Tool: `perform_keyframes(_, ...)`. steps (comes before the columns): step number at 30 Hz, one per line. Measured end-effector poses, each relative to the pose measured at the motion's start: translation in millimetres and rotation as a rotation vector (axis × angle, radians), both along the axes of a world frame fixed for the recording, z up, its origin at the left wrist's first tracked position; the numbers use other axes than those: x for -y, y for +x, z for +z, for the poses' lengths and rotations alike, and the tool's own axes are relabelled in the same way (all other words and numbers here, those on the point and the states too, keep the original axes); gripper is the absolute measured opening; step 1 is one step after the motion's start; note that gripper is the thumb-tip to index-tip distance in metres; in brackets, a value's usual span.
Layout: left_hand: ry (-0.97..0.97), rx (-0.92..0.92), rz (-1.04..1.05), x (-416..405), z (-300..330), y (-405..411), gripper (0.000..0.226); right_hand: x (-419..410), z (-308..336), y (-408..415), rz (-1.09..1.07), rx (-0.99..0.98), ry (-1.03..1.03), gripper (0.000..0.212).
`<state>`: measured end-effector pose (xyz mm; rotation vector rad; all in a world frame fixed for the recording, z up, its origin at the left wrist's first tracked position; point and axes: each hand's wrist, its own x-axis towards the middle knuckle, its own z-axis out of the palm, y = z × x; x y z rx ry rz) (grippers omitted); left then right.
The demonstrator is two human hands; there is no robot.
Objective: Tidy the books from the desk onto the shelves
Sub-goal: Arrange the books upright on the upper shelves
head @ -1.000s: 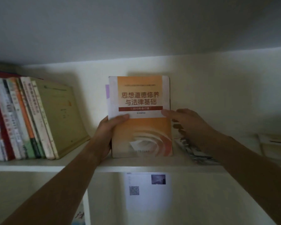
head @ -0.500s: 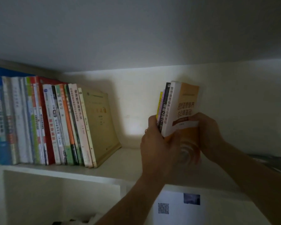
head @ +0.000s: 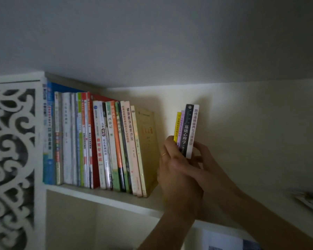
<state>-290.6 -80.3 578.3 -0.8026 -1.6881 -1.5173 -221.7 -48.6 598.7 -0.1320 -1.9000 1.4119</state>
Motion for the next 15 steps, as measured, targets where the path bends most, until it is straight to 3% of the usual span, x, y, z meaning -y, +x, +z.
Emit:
perform_keyframes(3, -0.042, -0.016, -0.037, 8, -1, -26, 0.041, 0, 15, -20, -0.059, 0.013, -0.005, 0.068)
perform_keyframes(6, -0.056, -0.036, -0.225, 25, -10, -45, 0.049, -1, 17, -34, -0.103, 0.028, 0.037, 0.057)
perform_keyframes(11, -0.161, -0.011, -0.585, 49, -15, -53, 0.099, -5, 6, -42, -0.093, -0.009, 0.070, 0.055)
perform_keyframes(15, 0.026, 0.153, -0.862, 55, -20, -51, 0.080, -4, -1, -49, -0.142, -0.011, 0.095, 0.059)
